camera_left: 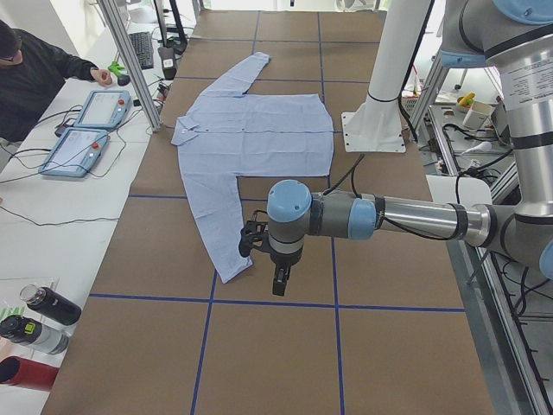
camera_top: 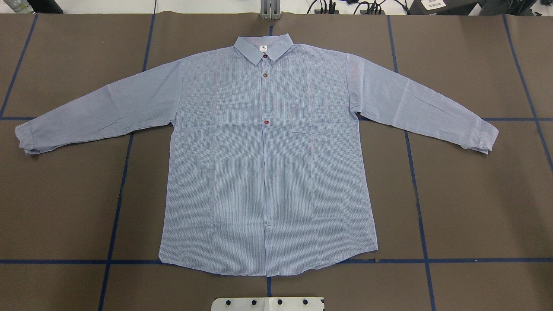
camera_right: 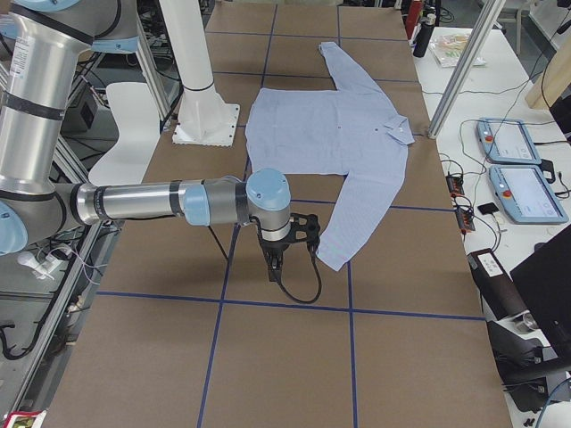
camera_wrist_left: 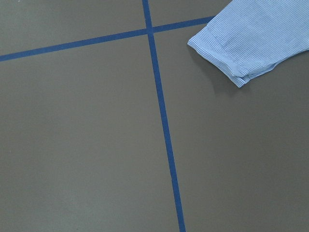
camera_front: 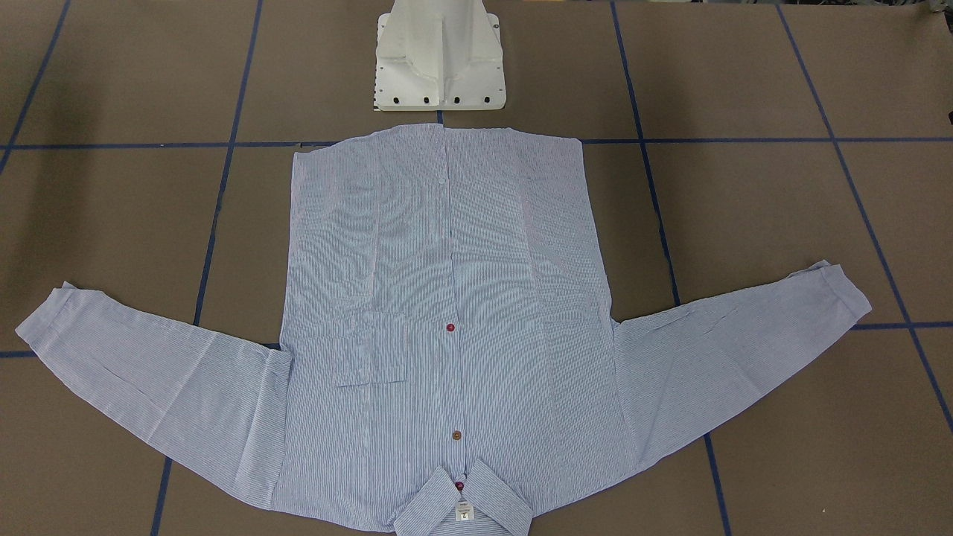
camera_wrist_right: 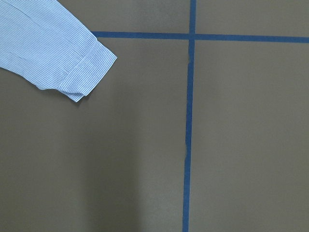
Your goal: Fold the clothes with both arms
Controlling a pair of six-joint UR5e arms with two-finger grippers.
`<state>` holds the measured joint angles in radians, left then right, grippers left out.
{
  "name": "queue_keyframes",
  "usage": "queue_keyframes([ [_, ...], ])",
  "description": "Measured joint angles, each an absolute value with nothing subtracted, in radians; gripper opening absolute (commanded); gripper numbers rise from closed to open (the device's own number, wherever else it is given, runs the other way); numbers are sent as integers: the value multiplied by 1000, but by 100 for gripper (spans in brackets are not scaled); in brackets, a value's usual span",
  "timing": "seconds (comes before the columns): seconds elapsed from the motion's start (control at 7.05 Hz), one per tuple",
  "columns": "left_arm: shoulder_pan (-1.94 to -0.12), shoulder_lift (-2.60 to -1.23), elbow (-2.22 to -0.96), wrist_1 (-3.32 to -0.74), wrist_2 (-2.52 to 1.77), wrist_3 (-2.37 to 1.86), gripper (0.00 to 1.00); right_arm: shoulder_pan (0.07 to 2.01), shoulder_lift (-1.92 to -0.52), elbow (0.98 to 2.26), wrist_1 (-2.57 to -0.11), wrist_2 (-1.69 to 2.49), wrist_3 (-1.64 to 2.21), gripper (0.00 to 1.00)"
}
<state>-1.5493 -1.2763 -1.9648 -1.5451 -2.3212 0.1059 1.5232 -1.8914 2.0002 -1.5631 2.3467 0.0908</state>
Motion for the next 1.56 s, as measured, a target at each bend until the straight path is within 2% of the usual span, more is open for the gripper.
queue_keyframes([
  [0.57, -1549, -1280, -2020, -1547, -2316, 107, 100, 1502, -1846, 2003, -1564, 2345, 123, 100],
  [0.99, -1549, -1423, -2005, -1555, -2311, 97, 100, 1405, -1744, 1972, -1542, 2312, 220, 100],
  [1.28, -1549, -1490, -1987, -1575, -2312, 102, 100, 1321, -1687, 1826, -1320, 2300, 345, 100],
  [1.56, -1549, -1489, -1980, -1631, -2314, 108, 100, 1216, -1635, 1651, -1023, 2257, 609, 85],
])
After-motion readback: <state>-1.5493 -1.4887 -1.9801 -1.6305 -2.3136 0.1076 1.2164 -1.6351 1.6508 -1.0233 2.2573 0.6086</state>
